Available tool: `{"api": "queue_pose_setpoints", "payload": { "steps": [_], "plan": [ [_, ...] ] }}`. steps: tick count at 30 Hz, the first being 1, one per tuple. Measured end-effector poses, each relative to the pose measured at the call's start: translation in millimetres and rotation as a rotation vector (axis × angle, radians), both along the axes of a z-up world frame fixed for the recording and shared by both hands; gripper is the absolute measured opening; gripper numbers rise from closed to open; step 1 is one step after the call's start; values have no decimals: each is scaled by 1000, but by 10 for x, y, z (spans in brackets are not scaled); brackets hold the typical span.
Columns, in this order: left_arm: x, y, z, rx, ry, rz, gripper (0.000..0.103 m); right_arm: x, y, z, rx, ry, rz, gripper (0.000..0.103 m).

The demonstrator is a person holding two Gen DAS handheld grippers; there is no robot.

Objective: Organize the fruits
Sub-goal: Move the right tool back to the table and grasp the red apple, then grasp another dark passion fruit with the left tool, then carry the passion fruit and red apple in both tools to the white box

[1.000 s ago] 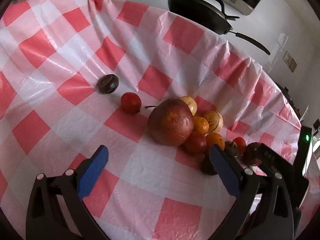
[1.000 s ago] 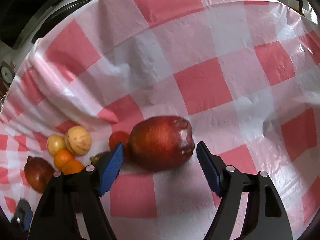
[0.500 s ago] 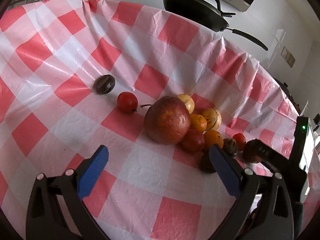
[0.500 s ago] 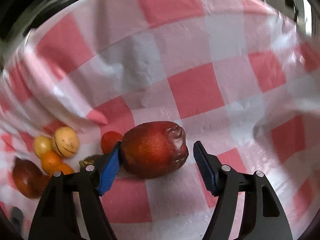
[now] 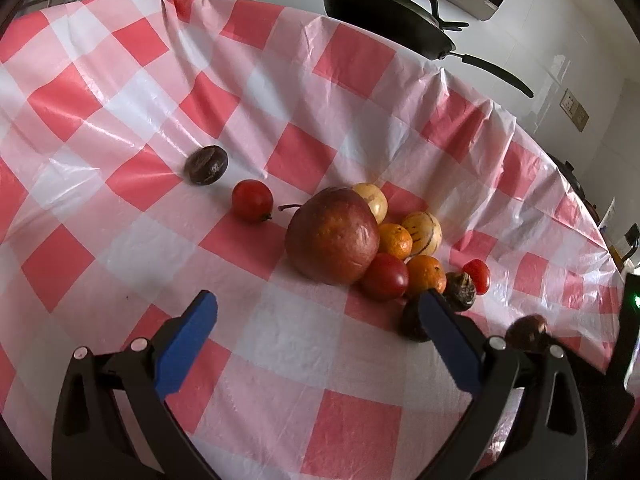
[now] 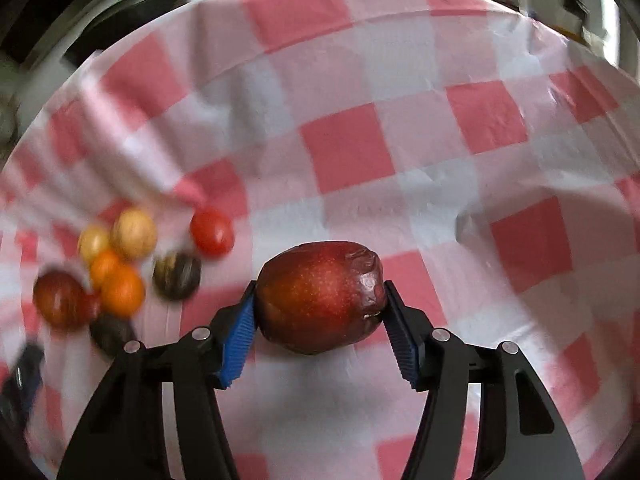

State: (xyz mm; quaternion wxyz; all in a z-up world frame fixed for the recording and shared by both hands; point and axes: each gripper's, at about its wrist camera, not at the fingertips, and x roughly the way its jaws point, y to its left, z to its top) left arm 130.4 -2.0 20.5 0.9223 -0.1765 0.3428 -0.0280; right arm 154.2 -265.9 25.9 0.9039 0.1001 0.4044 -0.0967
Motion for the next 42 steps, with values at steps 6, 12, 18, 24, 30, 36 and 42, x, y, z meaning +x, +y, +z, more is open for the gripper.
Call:
{"api": "queue_pose_setpoints", "payload": {
  "steps": [6, 12, 18, 24, 30, 36, 42],
  "plan": [
    [-5, -63, 5, 22, -1, -28, 101, 59, 180, -94, -58, 1, 29, 63],
    [-34, -162, 7, 51, 4, -77, 101, 48, 96, -200, 20, -21, 23, 60],
    [-87, -501, 34, 124, 32, -190, 101, -55, -324, -287, 210, -74, -57, 60],
    [183, -773, -39, 164, 114, -156, 94, -96, -510, -340, 288, -100, -93, 60],
    [481, -1062, -127, 213, 173, -137, 82, 40, -594, -263, 296, -105, -96, 60],
    [421, -1130, -135, 256, 158, -160, 42, 39, -561, -129, 269, -106, -88, 60],
    [115, -960, -56, 222, 97, -151, 42, 7, -600, -126, 296, -120, -81, 60]
  ]
}}
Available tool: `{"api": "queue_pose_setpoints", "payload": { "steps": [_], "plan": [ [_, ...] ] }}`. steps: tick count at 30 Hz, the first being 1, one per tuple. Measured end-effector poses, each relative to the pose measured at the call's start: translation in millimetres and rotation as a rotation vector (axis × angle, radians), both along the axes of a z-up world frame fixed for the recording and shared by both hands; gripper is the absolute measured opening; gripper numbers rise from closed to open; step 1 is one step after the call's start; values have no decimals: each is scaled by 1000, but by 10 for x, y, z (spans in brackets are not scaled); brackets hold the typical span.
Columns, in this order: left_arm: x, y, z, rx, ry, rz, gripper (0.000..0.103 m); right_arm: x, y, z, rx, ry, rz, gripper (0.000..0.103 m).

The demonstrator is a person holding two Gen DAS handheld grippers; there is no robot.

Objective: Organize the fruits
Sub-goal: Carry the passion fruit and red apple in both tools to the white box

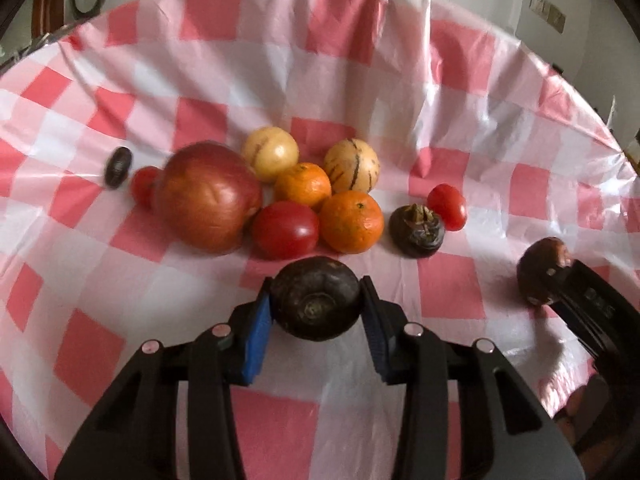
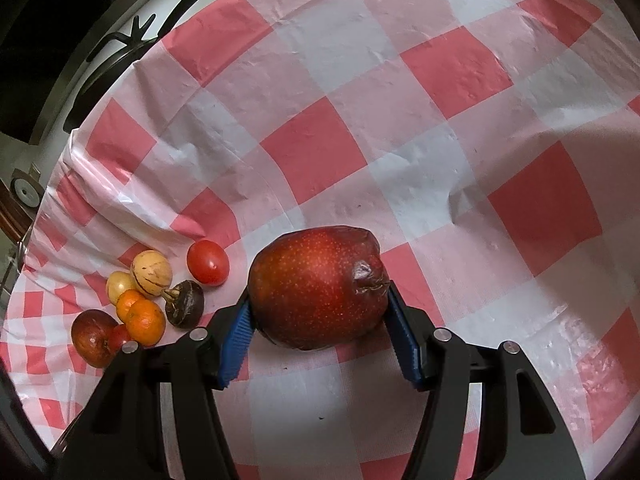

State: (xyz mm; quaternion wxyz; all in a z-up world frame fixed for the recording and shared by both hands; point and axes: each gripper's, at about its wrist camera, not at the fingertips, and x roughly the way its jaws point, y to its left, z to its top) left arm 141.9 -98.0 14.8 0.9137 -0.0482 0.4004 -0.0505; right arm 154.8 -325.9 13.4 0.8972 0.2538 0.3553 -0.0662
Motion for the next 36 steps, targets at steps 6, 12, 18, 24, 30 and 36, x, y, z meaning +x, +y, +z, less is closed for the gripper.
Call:
{"api": "queue_pose_setpoints", "payload": {
  "steps": [6, 12, 18, 24, 30, 36],
  "plan": [
    [-366, 134, 59, 9, -62, -6, 42, -26, -77, 15, 19, -12, 13, 60],
    [-649, 530, 132, 13, -91, 51, 42, -63, -84, 55, 29, -49, 22, 60],
    [-947, 971, 188, -7, -111, 112, 42, -296, 46, 169, -11, -109, 19, 60],
    [-1311, 1296, 244, -15, -129, 168, 42, -852, 800, 282, -71, -116, 221, 60],
    [-1804, 1498, 321, 43, -167, 198, 42, -1487, 1467, 362, -109, -123, 394, 60],
    [-2305, 1837, 383, 73, -180, 232, 42, -2014, 1895, 366, -147, -128, 510, 60]
  ]
}}
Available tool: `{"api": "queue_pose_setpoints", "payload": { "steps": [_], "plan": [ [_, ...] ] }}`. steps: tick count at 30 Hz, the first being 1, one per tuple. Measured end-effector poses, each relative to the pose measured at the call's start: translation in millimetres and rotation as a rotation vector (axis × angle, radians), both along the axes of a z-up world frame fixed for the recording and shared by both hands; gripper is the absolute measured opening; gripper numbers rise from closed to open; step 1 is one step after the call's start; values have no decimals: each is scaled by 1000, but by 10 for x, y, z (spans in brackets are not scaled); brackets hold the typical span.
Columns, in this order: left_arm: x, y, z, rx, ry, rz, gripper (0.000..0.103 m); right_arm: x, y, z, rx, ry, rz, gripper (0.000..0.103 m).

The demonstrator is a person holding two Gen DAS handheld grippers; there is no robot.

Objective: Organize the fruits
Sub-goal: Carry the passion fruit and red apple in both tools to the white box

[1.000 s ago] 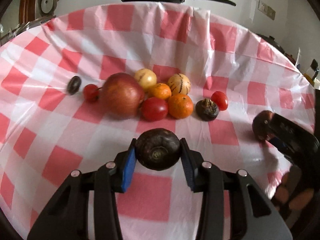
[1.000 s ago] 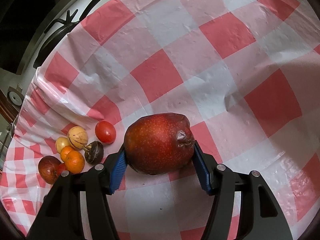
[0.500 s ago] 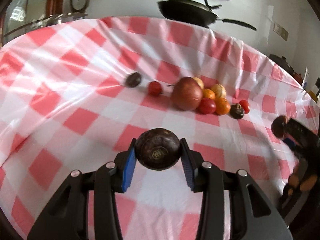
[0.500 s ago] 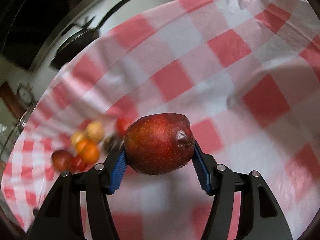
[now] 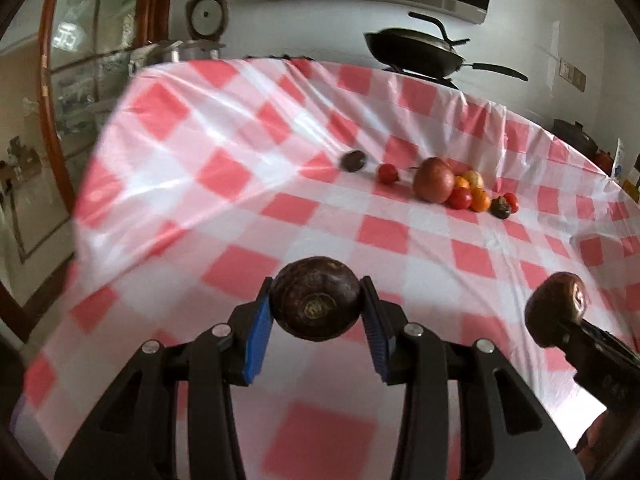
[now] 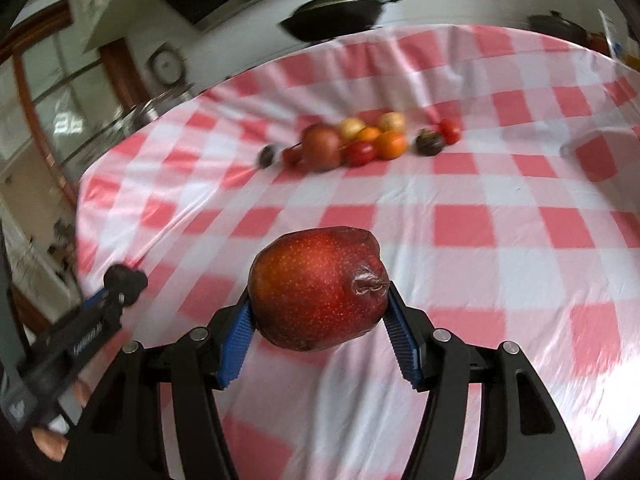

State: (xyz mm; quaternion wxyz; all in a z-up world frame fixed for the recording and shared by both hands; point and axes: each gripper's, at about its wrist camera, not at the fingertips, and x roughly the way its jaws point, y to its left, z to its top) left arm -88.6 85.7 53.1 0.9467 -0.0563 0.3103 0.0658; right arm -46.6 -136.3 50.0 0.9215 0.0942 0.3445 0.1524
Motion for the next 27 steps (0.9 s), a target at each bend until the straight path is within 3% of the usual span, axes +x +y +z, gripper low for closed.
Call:
{"api": "queue_pose_setpoints", "payload": {
  "steps": [16, 27],
  "plan": [
    [-885, 919, -85, 15, 15, 123, 42, -767, 1027, 5, -136, -44, 291, 60],
    [-1573, 1662, -140, 8, 10, 278, 42, -1434, 1882, -36, -221, -116, 603, 60]
  ]
}}
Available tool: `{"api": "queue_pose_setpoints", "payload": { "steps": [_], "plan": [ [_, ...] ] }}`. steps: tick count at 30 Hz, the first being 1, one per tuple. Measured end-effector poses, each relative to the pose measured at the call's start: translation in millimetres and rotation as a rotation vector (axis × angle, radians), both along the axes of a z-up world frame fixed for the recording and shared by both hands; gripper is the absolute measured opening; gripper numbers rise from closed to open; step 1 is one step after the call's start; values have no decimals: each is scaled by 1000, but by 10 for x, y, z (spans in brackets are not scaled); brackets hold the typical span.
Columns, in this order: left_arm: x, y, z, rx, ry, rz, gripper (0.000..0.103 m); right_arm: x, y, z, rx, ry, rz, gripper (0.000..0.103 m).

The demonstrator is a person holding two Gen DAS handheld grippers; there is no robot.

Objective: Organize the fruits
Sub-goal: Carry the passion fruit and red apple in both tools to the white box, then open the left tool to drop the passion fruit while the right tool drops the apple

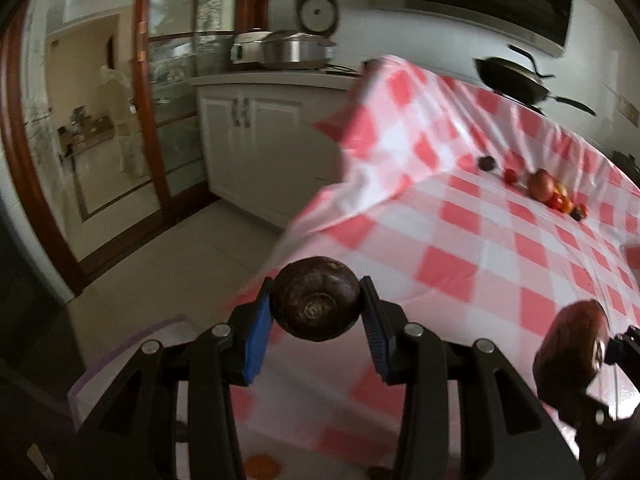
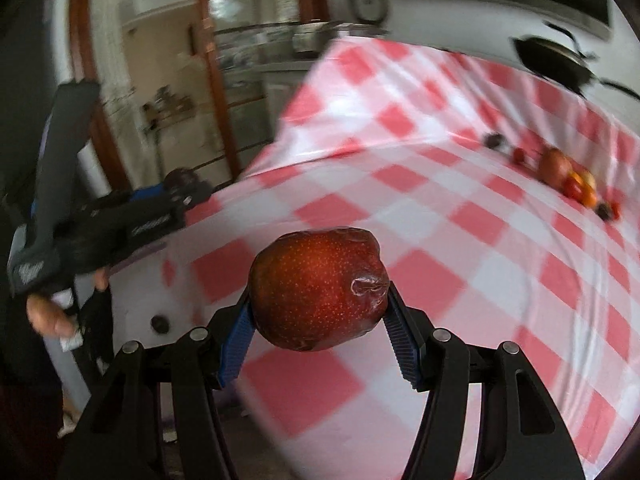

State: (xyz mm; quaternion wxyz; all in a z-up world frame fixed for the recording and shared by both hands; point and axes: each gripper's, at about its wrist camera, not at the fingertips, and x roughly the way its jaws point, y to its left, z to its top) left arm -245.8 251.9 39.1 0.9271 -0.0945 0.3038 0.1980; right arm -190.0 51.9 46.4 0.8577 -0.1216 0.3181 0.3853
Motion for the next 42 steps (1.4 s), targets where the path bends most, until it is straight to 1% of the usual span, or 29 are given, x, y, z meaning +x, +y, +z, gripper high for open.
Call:
{"api": "queue_pose_setpoints", "payload": {
  "steps": [2, 5, 10, 13, 15, 19, 22, 24, 26, 28, 33, 38, 41, 42],
  "plan": [
    [-109, 155, -7, -6, -3, 35, 42, -148, 148, 7, -3, -14, 71, 60],
    [-295, 432, -85, -30, 7, 99, 42, -305, 331, -14, -16, -26, 146, 60],
    [-548, 860, -356, -92, 55, 192, 42, -603, 713, -139, -82, -31, 296, 60],
    [-655, 1091, -569, -119, 100, 242, 42, -759, 957, -307, -132, 2, 394, 60],
    [-698, 1249, -728, -143, 140, 263, 42, -818, 1105, -446, -172, 37, 435, 60],
    [-697, 1423, -997, -158, 224, 268, 42, -863, 1407, -843, -297, 138, 489, 60],
    [-595, 1536, -1248, -174, 305, 239, 42, -915, 1603, -1131, -382, 215, 535, 60],
    [-498, 1558, -1399, -164, 366, 215, 42, -974, 1744, -1288, -428, 261, 576, 60],
    [-408, 1574, -1538, -161, 419, 193, 42, -1036, 1858, -1398, -462, 282, 613, 60],
    [-326, 1591, -1692, -174, 468, 166, 42, -1146, 1963, -1521, -509, 287, 656, 60],
    [-241, 1603, -1973, -194, 545, 120, 42, -1319, 2100, -1717, -602, 268, 715, 60],
    [-208, 1599, -2142, -199, 572, 82, 42, -1389, 2175, -1824, -653, 265, 741, 60],
    [-214, 1575, -2197, -213, 579, 72, 42, -1369, 2177, -1851, -677, 274, 738, 60],
    [-205, 1559, -2202, -217, 579, 69, 43, -1425, 2138, -1863, -680, 275, 733, 60]
  ]
}}
